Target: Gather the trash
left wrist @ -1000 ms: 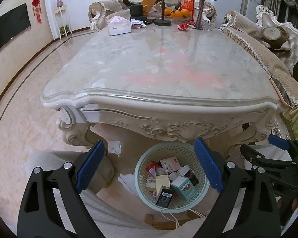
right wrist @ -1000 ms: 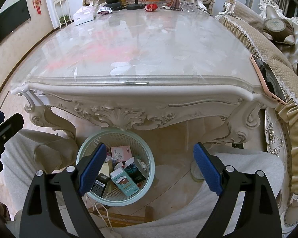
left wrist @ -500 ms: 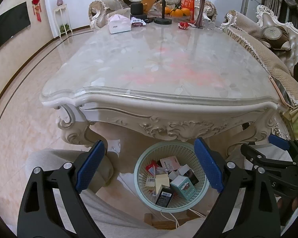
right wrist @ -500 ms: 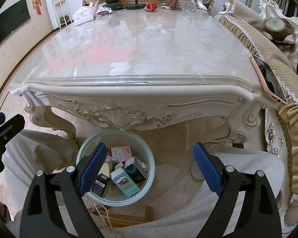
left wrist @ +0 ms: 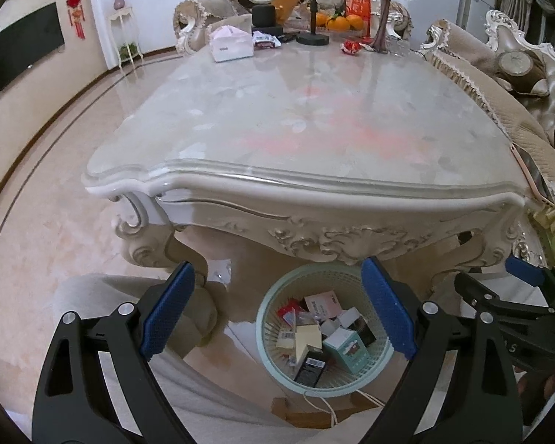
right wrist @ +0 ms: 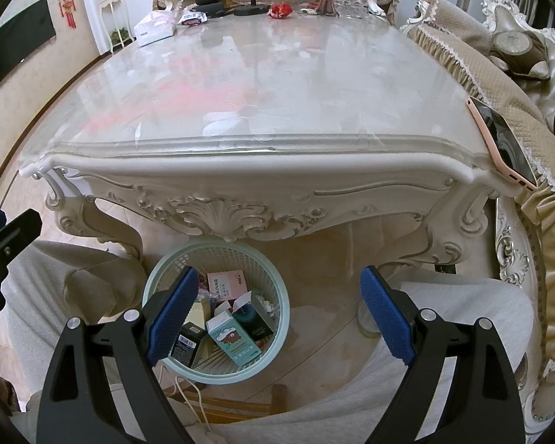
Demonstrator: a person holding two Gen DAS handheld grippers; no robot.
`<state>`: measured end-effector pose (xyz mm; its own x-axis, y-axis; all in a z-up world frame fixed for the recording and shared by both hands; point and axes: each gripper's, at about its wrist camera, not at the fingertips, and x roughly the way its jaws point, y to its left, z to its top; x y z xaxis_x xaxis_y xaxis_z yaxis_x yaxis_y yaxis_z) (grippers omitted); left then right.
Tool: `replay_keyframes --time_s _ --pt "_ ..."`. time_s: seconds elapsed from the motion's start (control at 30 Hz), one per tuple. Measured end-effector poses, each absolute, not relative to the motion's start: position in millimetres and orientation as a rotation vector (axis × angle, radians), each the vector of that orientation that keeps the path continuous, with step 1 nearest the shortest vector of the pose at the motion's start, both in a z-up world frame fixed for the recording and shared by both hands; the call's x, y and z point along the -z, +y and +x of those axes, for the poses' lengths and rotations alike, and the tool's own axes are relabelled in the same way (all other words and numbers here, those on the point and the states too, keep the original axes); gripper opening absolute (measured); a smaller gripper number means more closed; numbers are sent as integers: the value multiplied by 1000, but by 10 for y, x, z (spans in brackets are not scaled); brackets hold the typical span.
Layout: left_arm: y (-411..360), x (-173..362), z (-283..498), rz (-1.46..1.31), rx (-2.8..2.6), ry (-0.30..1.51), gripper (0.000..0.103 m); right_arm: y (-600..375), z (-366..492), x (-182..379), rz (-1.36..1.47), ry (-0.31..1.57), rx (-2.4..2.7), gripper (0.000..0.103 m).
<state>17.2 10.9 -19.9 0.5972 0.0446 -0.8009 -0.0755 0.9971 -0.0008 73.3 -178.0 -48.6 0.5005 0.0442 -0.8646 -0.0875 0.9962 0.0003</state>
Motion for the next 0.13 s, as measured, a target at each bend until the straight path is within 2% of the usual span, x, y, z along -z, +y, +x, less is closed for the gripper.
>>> replay_keyframes --time_s 0.13 --pt "122 224 184 -52 -54 942 89 -1787 732 496 -40 1046 -78 85"
